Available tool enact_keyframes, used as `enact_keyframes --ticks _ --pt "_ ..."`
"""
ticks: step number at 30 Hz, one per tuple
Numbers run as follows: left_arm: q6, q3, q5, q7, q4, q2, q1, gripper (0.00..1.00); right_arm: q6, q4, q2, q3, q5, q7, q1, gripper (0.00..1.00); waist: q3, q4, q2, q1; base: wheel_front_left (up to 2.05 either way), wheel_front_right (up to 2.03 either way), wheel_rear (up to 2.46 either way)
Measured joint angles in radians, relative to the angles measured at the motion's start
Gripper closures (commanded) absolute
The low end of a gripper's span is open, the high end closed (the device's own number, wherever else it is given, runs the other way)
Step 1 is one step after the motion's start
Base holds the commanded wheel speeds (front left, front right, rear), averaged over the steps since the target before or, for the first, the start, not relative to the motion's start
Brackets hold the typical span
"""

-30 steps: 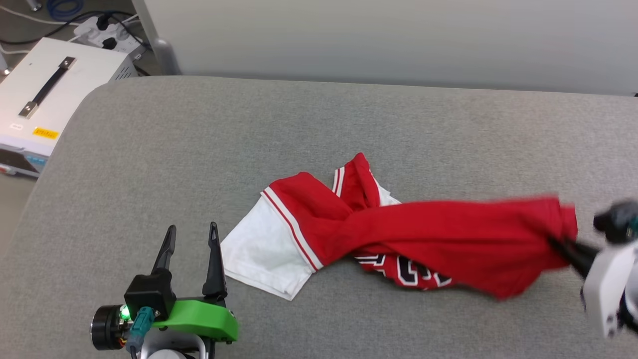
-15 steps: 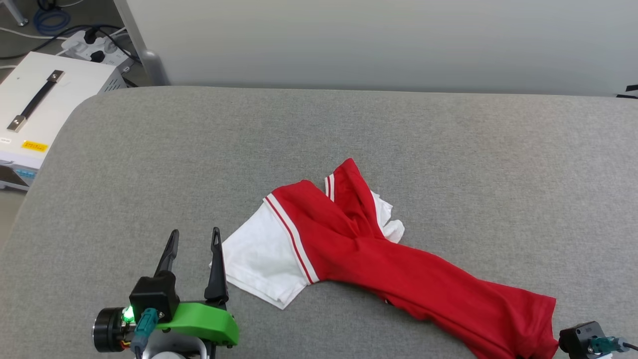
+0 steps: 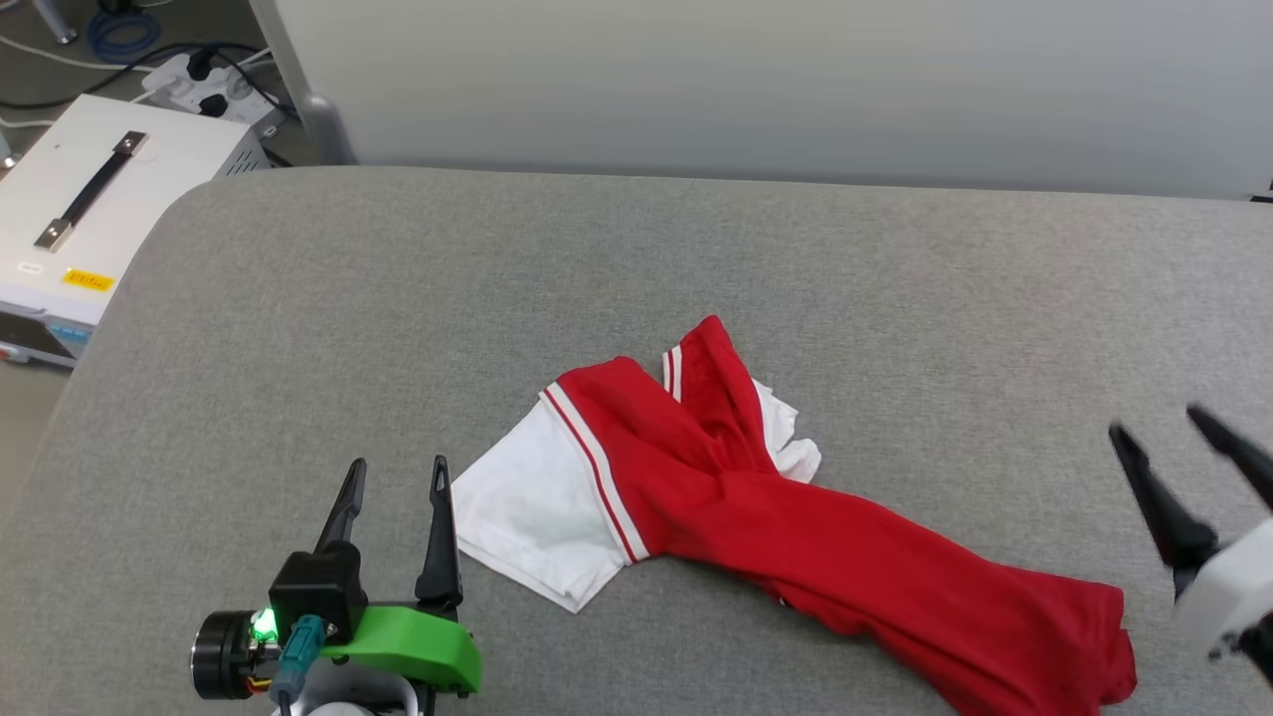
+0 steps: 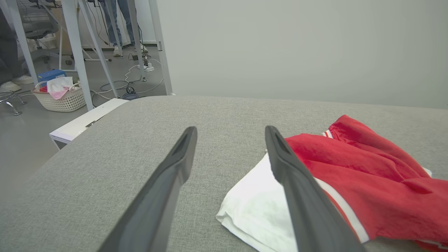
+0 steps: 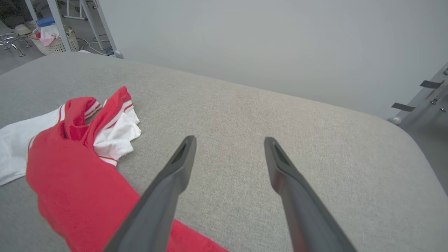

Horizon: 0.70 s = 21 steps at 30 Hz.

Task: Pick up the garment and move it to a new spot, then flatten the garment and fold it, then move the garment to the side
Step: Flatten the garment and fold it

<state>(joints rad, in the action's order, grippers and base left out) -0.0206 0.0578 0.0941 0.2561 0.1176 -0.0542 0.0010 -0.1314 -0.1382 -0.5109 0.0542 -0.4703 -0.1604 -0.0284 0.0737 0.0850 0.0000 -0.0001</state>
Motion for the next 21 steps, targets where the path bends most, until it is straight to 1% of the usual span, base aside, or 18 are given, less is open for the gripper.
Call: enact_keyframes --ticks 4,5,7,11,16,20,21 --pt "0.0 0.008 -0.01 0.0 -0.001 0.0 -0.003 0.0 0.0 -0.058 -0.005 0.005 0.005 -0.035 0.12 0.0 0.015 0.017 0.0 0.0 0.0 0.0 0.0" --pt "0.0 0.011 -0.014 0.0 -0.001 0.0 -0.005 0.0 0.0 -0.064 -0.004 0.015 -0.002 -0.044 0.151 0.0 0.019 0.021 0.0 0.0 0.0 0.0 0.0" --pt "0.002 0.022 -0.016 0.0 -0.002 0.0 -0.013 0.0 0.0 -0.064 -0.021 0.068 -0.024 -0.081 0.234 0.0 0.033 0.032 0.0 0.0 0.0 0.0 0.0" --pt "0.009 0.042 -0.016 0.0 -0.003 0.0 -0.047 0.0 0.0 -0.028 -0.076 0.214 -0.071 -0.165 0.388 0.0 0.063 0.053 0.0 0.0 0.0 0.0 0.0" --pt "0.01 0.07 -0.016 0.0 -0.005 0.0 -0.089 0.0 0.0 0.055 -0.146 0.445 -0.143 -0.303 0.566 0.0 0.104 0.085 0.0 0.0 0.0 0.0 0.0" --pt "0.005 0.091 -0.011 0.0 -0.013 0.0 -0.116 0.0 0.0 0.133 -0.179 0.621 -0.234 -0.435 0.689 0.0 0.141 0.11 0.0 0.0001 0.0 0.0 0.0" --pt "0.001 0.097 -0.008 0.0 -0.015 0.0 -0.122 0.0 0.0 0.151 -0.182 0.648 -0.253 -0.453 0.711 0.0 0.149 0.115 0.0 0.0001 0.0 0.0 0.0"
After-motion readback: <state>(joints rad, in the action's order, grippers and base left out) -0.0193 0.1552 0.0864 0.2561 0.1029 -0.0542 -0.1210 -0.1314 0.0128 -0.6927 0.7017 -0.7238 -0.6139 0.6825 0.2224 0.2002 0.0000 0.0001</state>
